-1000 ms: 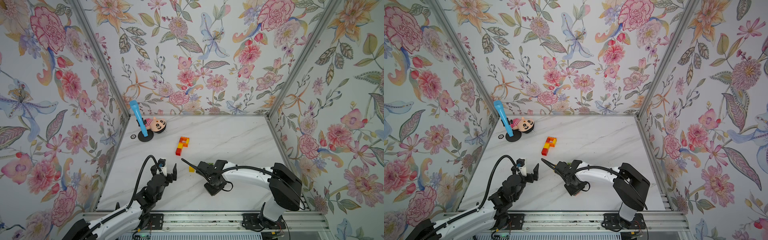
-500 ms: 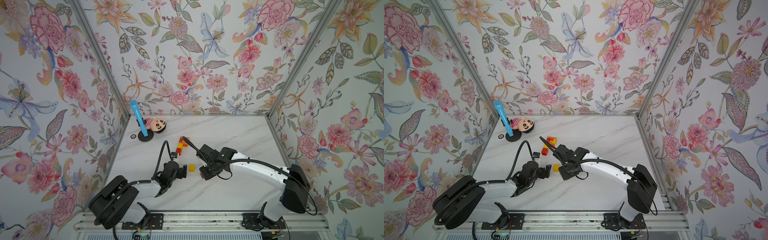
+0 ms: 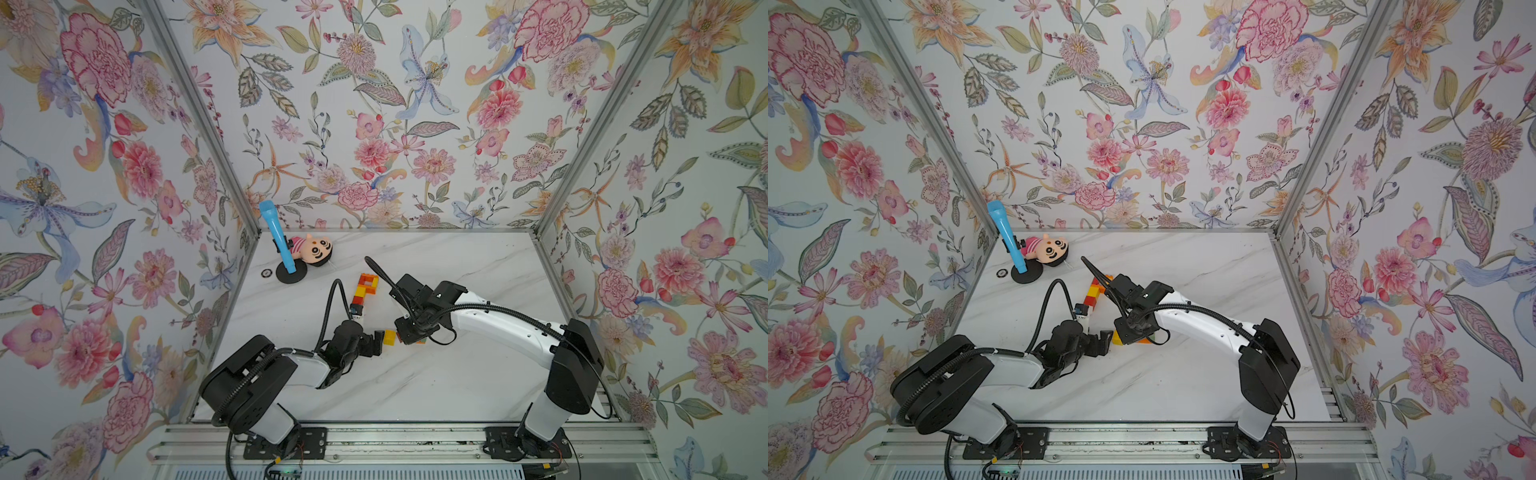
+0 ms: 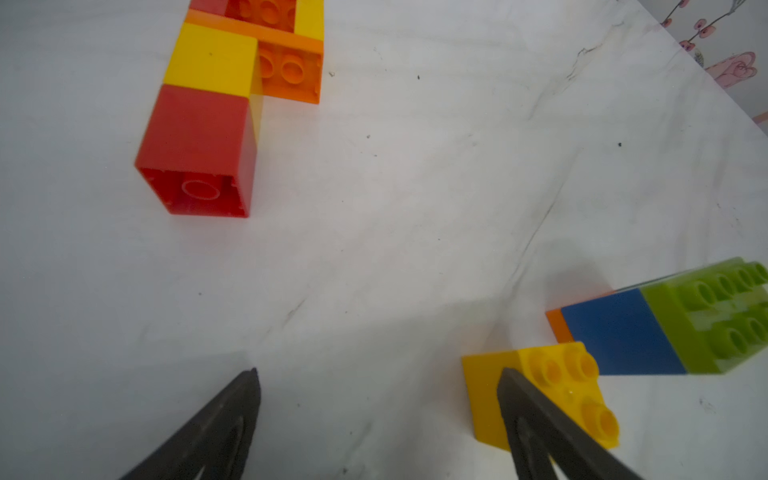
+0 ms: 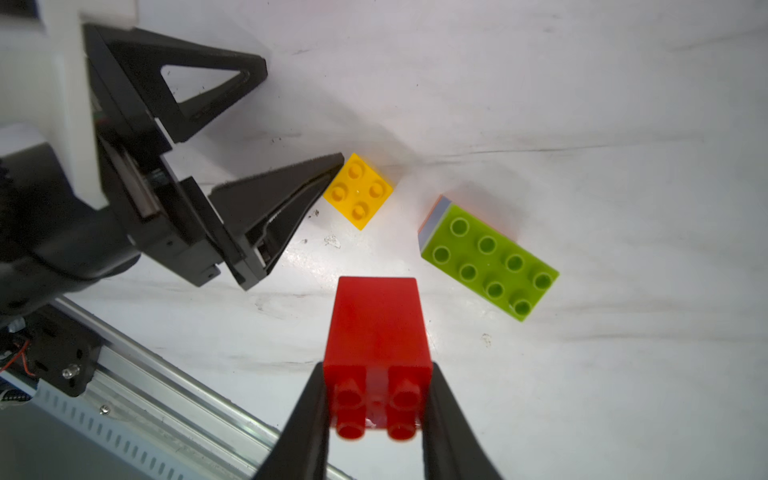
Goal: Assemble the letter p with lego
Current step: Assemble the lego brick with the lego brick.
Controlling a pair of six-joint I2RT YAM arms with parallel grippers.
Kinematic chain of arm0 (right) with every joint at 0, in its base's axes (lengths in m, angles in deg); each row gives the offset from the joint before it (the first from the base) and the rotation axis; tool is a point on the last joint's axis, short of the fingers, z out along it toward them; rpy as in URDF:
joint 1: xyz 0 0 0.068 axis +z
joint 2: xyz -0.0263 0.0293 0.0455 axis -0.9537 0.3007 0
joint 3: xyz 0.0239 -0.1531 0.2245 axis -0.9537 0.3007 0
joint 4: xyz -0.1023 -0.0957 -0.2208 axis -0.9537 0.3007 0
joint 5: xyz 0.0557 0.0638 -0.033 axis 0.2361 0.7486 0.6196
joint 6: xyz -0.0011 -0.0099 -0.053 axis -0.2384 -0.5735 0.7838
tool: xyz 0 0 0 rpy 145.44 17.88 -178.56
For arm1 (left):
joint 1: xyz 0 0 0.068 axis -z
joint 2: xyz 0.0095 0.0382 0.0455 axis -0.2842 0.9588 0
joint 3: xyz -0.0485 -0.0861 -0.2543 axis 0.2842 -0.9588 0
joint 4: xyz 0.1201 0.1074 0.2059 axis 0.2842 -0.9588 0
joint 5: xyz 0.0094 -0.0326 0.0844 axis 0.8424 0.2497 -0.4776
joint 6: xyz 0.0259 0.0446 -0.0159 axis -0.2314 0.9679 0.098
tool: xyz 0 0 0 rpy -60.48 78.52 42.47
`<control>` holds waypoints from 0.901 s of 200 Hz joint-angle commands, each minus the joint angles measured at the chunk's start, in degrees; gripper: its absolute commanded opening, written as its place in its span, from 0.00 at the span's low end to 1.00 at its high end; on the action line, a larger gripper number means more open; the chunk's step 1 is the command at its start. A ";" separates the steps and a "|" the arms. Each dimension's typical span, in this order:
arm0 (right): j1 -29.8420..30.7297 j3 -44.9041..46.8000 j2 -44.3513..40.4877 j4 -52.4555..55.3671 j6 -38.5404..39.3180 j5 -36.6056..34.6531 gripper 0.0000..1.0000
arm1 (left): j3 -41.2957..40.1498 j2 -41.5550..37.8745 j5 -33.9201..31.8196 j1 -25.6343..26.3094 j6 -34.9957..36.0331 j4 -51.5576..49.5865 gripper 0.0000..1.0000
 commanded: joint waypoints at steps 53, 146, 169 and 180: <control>-0.89 -6.38 6.85 3.45 0.45 -1.28 0.10 | -2.38 -2.19 -2.58 5.12 -5.16 2.93 0.93; 0.12 -15.65 14.46 11.92 -3.19 -2.28 0.08 | -11.98 -8.83 -9.49 5.99 -8.90 10.98 0.94; 0.74 -18.58 16.10 14.51 -5.53 -2.89 0.07 | -12.72 -10.16 -11.21 6.01 -8.32 11.25 0.94; 1.02 -20.07 17.12 15.96 -6.67 -3.32 0.07 | -13.01 -10.73 -12.13 6.00 -7.75 11.25 0.95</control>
